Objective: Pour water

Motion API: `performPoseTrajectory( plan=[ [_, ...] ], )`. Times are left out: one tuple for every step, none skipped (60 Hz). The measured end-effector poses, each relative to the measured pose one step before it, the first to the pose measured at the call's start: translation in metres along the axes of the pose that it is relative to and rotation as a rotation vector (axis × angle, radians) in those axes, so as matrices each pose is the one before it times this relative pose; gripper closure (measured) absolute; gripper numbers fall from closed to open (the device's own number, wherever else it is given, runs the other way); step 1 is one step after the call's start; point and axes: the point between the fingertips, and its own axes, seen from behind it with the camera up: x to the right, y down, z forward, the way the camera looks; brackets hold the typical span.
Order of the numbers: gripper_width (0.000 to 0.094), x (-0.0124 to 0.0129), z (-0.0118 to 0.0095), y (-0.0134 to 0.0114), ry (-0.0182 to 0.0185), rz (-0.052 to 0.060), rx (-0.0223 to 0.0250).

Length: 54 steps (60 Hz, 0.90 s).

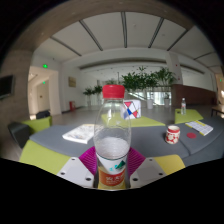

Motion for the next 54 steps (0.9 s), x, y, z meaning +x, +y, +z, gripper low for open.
performPoseTrajectory(
  plan=[
    [0.0582,-0.00217,-0.00005,-0.00642,-0.01645,0.0186,0.01195],
    [0.0584,0.00050,0.00197,-0.00957,-0.02023,0.0206,0.01464],
    [0.0582,-0.00171,0.00062,-0.00957,-0.01962,0.0211,0.01502],
    [0.0583,-0.00142,0.00120,-0.00935,-0.01853,0.0212,0.01436],
    [0.0584,-0.00088,0.00145,-0.00979,-0.01693,0.0224,0.01278],
    [0.0584,-0.00272,0.00130,-0.00969,-0.01540,0.0249,0.01228],
    [0.0583,-0.00099,0.00229,-0.00995,-0.01896,0.0273,0.01165],
    [0.0584,-0.00144,0.00253,-0.01034,-0.02359,0.0294,0.01002],
    [0.0584,-0.00404,0.00856,-0.00853,-0.02694,0.0323,0.01157],
    [0.0586,-0.00026,-0.00051,-0.01516,-0.03434,0.0392,0.01325],
    [0.0585,-0.00187,0.00311,-0.01108,-0.02895,0.0386,0.01072],
    [0.0585,-0.00078,0.00315,-0.01091,-0.02565,0.0385,0.01089],
    [0.0587,-0.00047,0.00374,-0.01056,-0.02405,0.0358,0.01061],
    [0.0586,-0.00084,0.00373,-0.01019,-0.02362,0.0343,0.00893],
    [0.0586,-0.00212,0.00832,-0.00482,-0.01918,0.0327,0.00575],
    [0.0587,0.00165,-0.00003,-0.01335,-0.02725,0.0430,0.00794],
    [0.0588,0.00051,0.00435,-0.00898,-0.02230,0.0431,0.00503],
    [0.0588,0.00057,0.00374,-0.00897,-0.02263,0.0469,0.00473],
    [0.0589,0.00695,0.01002,-0.00641,-0.02293,0.0486,0.00454],
    [0.0586,0.00127,0.00359,-0.00859,-0.02426,0.0524,0.00291],
    [0.0585,0.00092,0.00304,-0.00809,-0.02458,0.0554,0.00287],
    [0.0588,0.00147,0.00313,-0.00811,-0.02442,0.0575,0.00395],
    [0.0583,0.00191,0.00288,-0.00906,-0.02264,0.0582,0.00599],
    [0.0585,0.00326,0.00334,-0.00959,-0.01969,0.0578,0.00619],
    [0.0584,-0.00206,0.00477,-0.00101,-0.01385,0.0560,0.00848],
    [0.0586,-0.00141,-0.00437,-0.00800,-0.01682,0.0585,0.00845],
    [0.0585,0.01211,0.00938,-0.01650,-0.02223,0.0564,0.00767],
    [0.0585,0.00419,0.00191,-0.01027,-0.01700,0.0496,0.00810],
    [0.0586,0.00421,0.00169,-0.01011,-0.01437,0.0479,0.01092],
    [0.0585,0.00613,0.00173,-0.01115,-0.00997,0.0460,0.01358],
    [0.0583,0.00683,0.00203,-0.01054,-0.00682,0.0452,0.01458],
    [0.0585,0.00644,0.00131,-0.01030,-0.00566,0.0446,0.01328],
    [0.0583,-0.00097,-0.00497,0.00232,-0.00108,0.0375,0.01279],
    [0.0584,0.00516,0.00018,-0.00971,-0.00397,0.0394,0.01307],
    [0.0583,0.00899,0.00704,-0.01733,-0.00169,0.0423,0.01652],
    [0.0585,0.00459,-0.00666,-0.00275,0.00101,0.0271,0.00989],
    [0.0587,0.00902,0.00769,-0.01442,0.00076,0.0403,0.01137],
    [0.0587,0.00685,0.00059,-0.00757,0.00191,0.0334,0.00743],
    [0.0585,0.00741,0.00026,-0.00901,0.00395,0.0322,0.01137],
    [0.0585,0.00860,-0.00874,-0.00507,0.00617,0.0228,0.00915],
    [0.0586,0.00681,0.00783,-0.01107,0.00377,0.0344,0.01171],
    [0.0587,0.00598,0.00002,-0.00603,0.00270,0.0302,0.00272],
    [0.0586,0.00530,0.00036,-0.00558,0.00007,0.0311,0.00049],
    [0.0586,0.00512,-0.00043,-0.00641,0.00060,0.0300,0.00745],
    [0.0586,0.00560,-0.00081,-0.00680,0.00343,0.0274,0.01110],
    [0.0585,0.00550,-0.00073,-0.00759,0.00548,0.0255,0.01422],
    [0.0587,0.00519,-0.00061,-0.00631,0.00463,0.0247,0.00789],
    [0.0585,0.00408,-0.00124,-0.00556,0.00076,0.0253,0.00501],
    [0.0585,0.00270,-0.00754,-0.00014,-0.00207,0.0220,0.00906],
    [0.0587,0.00228,-0.00319,-0.00569,-0.00224,0.0216,0.00708],
    [0.0588,0.00543,0.01134,-0.01286,-0.00111,0.0245,0.00887],
    [0.0586,0.00254,-0.00087,-0.00471,0.00082,0.0154,0.00593],
    [0.0586,0.00230,-0.00096,-0.00334,0.00245,0.0118,0.00110],
    [0.0585,0.00197,-0.00093,-0.00209,0.00273,0.0077,-0.00153]
  ],
)
